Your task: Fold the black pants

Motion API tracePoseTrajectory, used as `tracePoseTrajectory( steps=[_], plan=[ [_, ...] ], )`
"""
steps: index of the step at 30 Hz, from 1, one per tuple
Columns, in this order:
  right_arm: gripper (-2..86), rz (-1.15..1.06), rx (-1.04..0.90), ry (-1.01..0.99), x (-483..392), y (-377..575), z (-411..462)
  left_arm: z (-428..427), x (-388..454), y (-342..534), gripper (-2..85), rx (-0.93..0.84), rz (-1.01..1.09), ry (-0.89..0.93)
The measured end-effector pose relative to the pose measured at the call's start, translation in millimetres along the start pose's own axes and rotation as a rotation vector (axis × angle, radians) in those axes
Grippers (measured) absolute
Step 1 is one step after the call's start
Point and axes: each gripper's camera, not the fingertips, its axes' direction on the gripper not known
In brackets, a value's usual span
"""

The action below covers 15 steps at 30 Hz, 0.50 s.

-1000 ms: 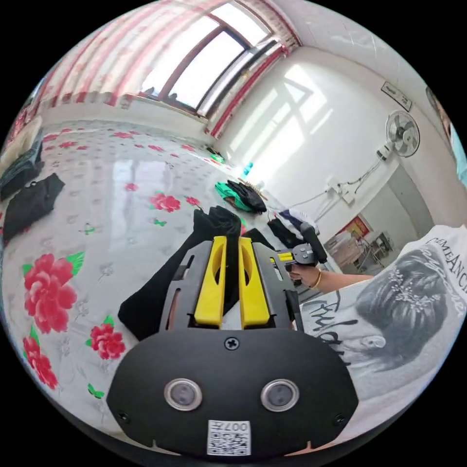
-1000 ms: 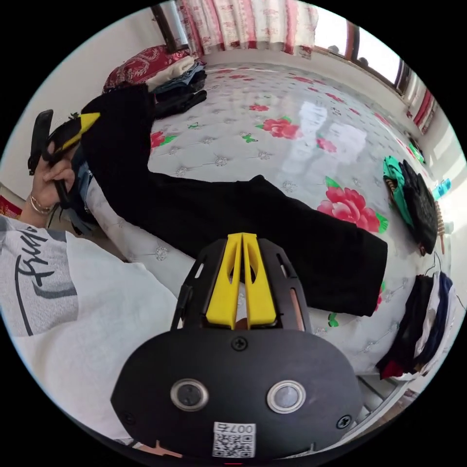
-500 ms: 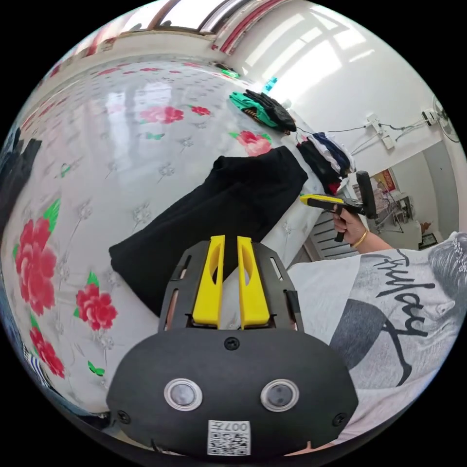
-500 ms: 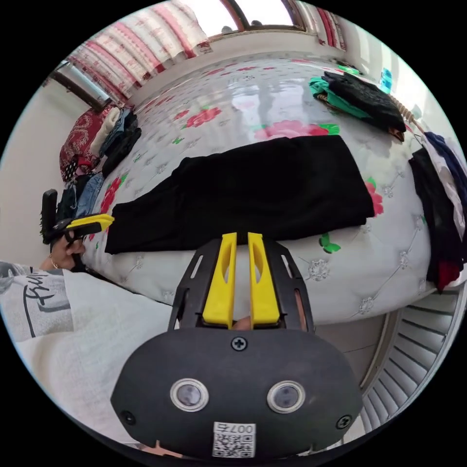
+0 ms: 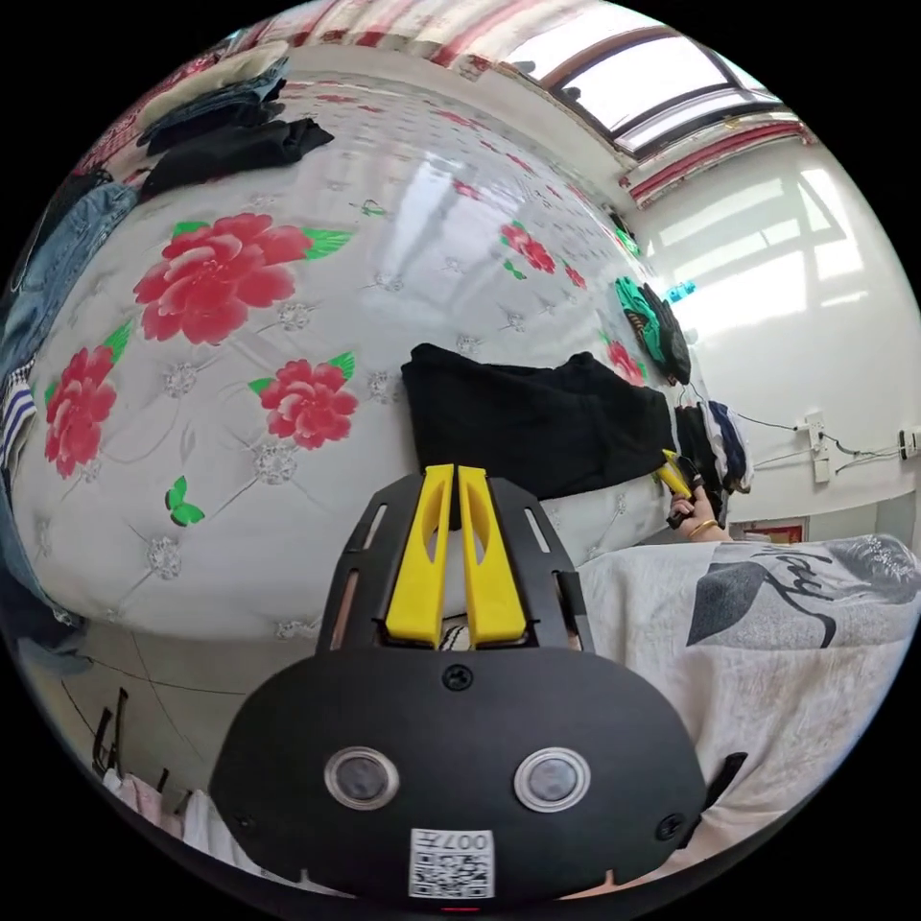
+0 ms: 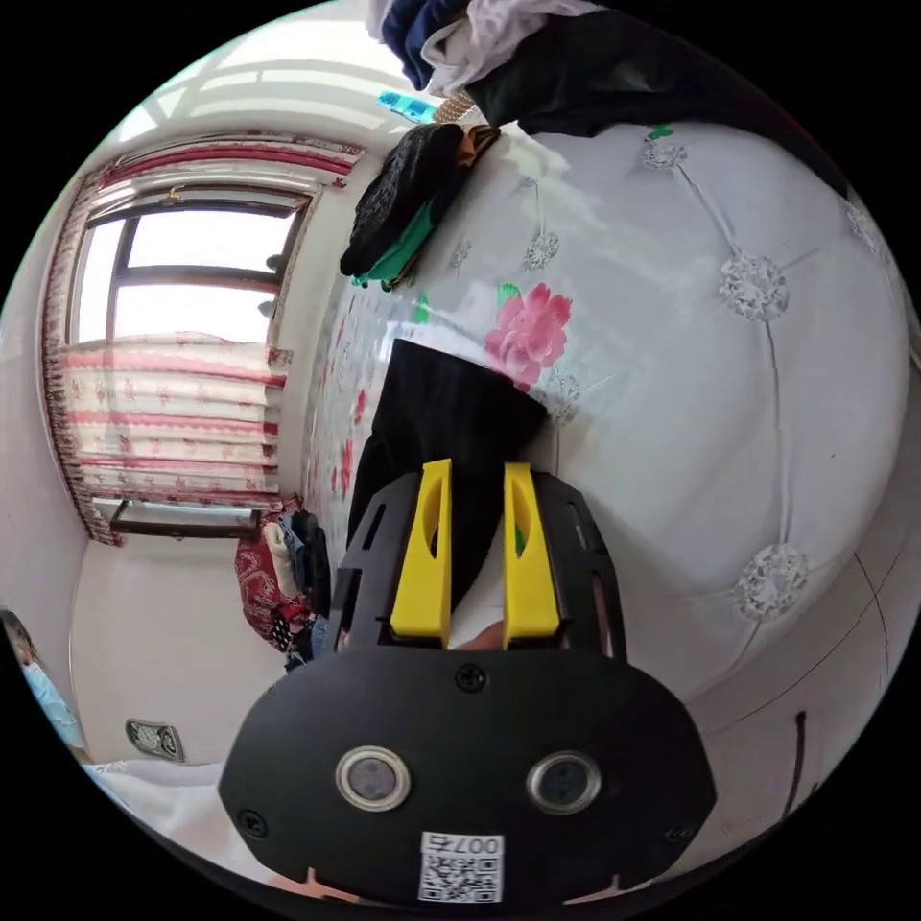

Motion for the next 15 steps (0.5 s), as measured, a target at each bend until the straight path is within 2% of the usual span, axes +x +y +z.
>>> tracePoseTrajectory(
  steps=[3,6,8,9,11,14,15],
  plan=[
    [5.0,-0.004,-0.025,0.005,-7,-10,-1,2,-10,-10,-0.8,0.014,-0.043,0.014],
    [4.7,-0.221,-0.061,0.103,-63,-12,-5,0,-23,-25,-0.7,0.029,-0.091,0.042],
    [4.3,-0.546,-0.147,0.168,-141,6,3,-3,-28,-32,-0.7,0.047,-0.107,0.055],
    [4.2,-0.638,-0.182,0.179,-162,15,8,-5,-31,-37,-0.7,0.054,-0.113,0.056],
    [3.9,-1.001,-0.316,0.185,-242,71,27,-7,-34,-45,-0.6,0.053,-0.114,0.053],
    [3.5,-1.358,-0.471,0.066,-302,159,48,-10,-39,-56,-0.6,0.05,-0.118,0.053],
    [3.4,-1.409,-0.507,0.03,-309,177,53,-11,-42,-59,-0.6,0.055,-0.124,0.067]
  ],
)
